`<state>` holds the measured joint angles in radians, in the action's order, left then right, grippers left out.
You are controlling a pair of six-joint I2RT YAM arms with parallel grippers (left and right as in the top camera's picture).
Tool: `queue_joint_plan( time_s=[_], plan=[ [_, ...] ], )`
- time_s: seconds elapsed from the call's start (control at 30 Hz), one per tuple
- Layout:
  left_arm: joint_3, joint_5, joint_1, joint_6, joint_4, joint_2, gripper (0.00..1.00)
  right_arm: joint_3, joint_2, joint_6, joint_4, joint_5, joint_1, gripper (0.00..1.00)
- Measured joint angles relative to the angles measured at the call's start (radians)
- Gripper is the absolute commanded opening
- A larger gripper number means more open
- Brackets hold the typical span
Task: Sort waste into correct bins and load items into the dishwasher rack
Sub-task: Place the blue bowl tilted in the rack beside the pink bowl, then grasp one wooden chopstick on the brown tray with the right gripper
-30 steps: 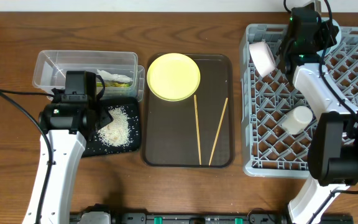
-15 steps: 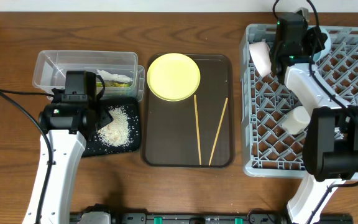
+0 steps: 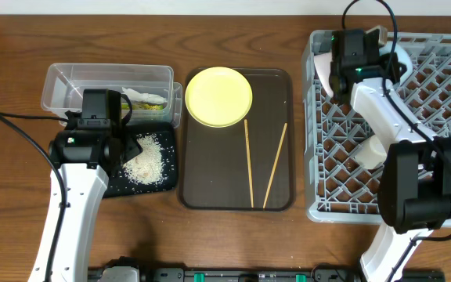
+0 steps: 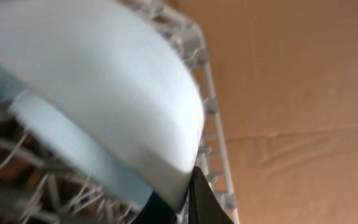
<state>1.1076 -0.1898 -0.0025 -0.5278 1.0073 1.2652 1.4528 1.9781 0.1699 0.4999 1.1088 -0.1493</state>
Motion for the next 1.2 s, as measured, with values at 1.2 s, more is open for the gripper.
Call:
queue_joint_plan(
  time_s=[1.2],
  plan=[
    [0.0,0.0,0.0,0.0,0.003,0.0,0.7,-0.09,-0.274,-0.524,0.389,-1.169,-0.385,0.35]
  ],
)
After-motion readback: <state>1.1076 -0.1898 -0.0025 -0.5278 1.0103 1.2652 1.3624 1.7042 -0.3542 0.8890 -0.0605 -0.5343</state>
